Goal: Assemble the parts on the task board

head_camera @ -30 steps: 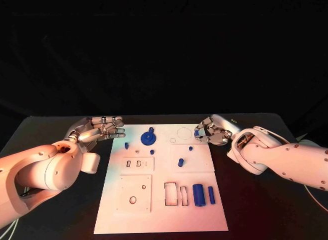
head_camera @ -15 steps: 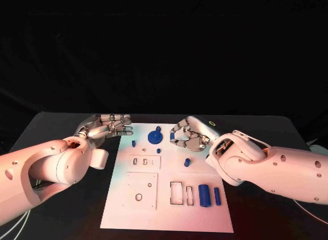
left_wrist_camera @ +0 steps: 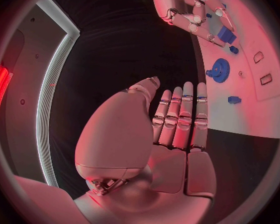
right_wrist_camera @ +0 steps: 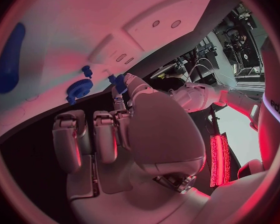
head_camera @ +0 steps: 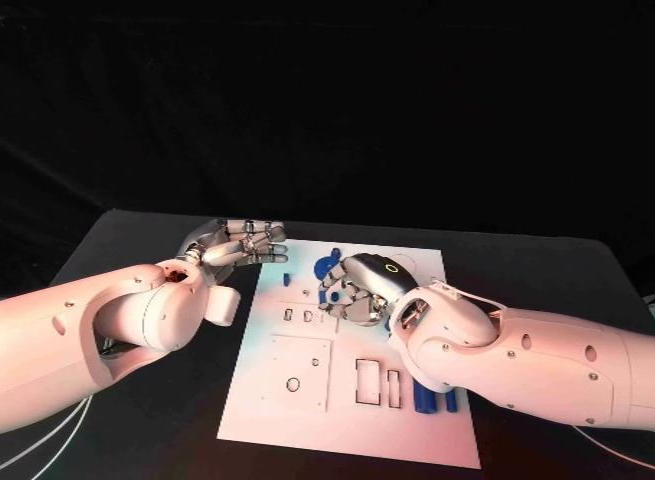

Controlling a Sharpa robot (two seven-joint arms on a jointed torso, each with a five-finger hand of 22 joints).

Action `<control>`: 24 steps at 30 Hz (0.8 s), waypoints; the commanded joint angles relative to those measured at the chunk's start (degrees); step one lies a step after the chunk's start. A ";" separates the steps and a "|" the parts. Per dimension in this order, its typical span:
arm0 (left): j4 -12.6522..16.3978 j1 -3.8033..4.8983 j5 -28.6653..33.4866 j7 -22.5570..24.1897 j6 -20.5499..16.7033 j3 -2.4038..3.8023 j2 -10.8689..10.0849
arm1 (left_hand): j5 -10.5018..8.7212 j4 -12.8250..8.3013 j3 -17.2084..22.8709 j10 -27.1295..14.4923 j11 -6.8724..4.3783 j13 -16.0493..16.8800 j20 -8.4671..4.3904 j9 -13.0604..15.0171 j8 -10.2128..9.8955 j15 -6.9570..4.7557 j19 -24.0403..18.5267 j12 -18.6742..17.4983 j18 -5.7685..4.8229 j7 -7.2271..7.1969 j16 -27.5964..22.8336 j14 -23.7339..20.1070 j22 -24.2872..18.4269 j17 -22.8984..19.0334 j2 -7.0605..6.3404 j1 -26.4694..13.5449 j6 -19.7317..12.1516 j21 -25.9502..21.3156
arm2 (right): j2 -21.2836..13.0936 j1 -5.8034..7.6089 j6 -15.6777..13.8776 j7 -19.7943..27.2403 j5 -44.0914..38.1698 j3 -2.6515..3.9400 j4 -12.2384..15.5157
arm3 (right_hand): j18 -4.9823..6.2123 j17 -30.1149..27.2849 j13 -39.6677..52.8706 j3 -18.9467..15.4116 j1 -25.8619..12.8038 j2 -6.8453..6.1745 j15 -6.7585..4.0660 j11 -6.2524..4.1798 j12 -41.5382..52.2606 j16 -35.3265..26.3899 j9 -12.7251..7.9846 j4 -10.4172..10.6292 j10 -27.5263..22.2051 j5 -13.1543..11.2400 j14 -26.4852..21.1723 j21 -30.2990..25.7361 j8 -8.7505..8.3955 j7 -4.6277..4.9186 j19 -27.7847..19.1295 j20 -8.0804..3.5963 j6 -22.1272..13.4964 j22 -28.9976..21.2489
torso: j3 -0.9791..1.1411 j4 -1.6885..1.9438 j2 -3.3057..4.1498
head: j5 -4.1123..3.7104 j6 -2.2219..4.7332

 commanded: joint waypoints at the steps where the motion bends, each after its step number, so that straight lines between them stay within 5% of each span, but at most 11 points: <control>1: 0.10 0.05 -0.24 -0.33 0.86 0.03 0.17 | -0.21 -0.33 -0.03 -0.37 0.11 0.03 0.05 -0.02 -0.22 0.05 -0.45 -0.29 0.83 0.35 -0.24 -0.31 0.08 0.09 0.43 -0.31 -0.06 0.33 | 0.63 -0.35 3.69 -2.27 -3.03 0.00 -0.56 | -0.63 14.28 9.74 0.07 -0.34 0.05 -0.40 -0.31 -0.09 0.04 0.82 0.37 1.89 -0.26 5.87 -0.35 0.42 -0.44 5.44 -0.33 0.83 14.70 | 0.00 0.04 0.06 | 0.61 -0.22; 24: 0.32 0.05 -0.24 -0.33 0.76 0.04 0.22 | -0.21 -0.32 -0.04 -0.37 0.10 0.03 0.07 -0.02 -0.23 0.05 -0.49 -0.30 0.84 0.35 -0.26 -0.31 0.08 0.09 0.44 -0.34 -0.06 0.33 | 3.38 -2.07 5.85 -3.59 -5.26 -0.16 -2.78 | -0.62 14.25 9.80 0.08 -0.68 -0.02 -0.37 -0.26 -0.03 0.02 0.82 0.53 1.92 -0.16 5.86 -0.38 0.41 -0.40 5.42 -0.33 0.79 14.68 | 0.05 -0.07 0.05 | 1.23 -1.17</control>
